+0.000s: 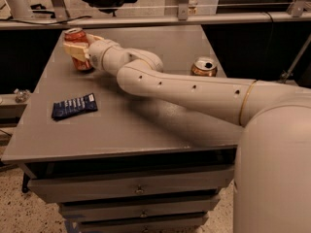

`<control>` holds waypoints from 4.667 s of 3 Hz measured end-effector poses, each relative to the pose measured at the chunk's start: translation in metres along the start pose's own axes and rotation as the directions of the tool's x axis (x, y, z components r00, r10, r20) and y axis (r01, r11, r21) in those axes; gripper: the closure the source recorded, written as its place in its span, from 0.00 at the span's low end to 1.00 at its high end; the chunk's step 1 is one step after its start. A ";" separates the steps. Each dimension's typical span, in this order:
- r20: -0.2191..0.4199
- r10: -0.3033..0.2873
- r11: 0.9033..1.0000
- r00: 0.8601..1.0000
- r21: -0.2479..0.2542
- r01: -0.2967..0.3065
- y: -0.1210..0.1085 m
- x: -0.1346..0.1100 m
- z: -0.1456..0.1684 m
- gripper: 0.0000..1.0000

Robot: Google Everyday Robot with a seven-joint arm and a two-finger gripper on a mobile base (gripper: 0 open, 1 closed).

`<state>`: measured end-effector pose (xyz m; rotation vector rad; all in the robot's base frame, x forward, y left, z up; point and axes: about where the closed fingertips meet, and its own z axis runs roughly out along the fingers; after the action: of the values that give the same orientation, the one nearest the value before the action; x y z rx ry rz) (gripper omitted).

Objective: Place coke can upright

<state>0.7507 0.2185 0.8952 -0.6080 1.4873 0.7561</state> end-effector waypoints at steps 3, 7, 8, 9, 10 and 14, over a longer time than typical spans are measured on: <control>0.000 0.000 1.000 1.000 0.000 0.000 0.000 -0.001 0.000 0.84; -0.007 -0.022 0.999 1.000 0.024 0.022 0.001 -0.017 -0.021 0.00; -0.016 -0.047 0.998 0.999 0.049 0.048 0.005 -0.032 -0.045 0.00; -0.050 -0.098 0.992 0.994 0.077 0.102 0.005 -0.069 -0.064 0.00; -0.059 -0.104 0.991 0.993 0.077 0.108 0.005 -0.070 -0.064 0.00; -0.035 -0.320 0.929 0.947 0.185 0.321 -0.065 -0.169 -0.088 0.00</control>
Offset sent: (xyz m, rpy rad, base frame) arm -0.0241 -0.0167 0.0040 -0.0080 -0.0328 -0.0461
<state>0.7539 0.0978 1.0560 -0.6864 1.3983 0.3551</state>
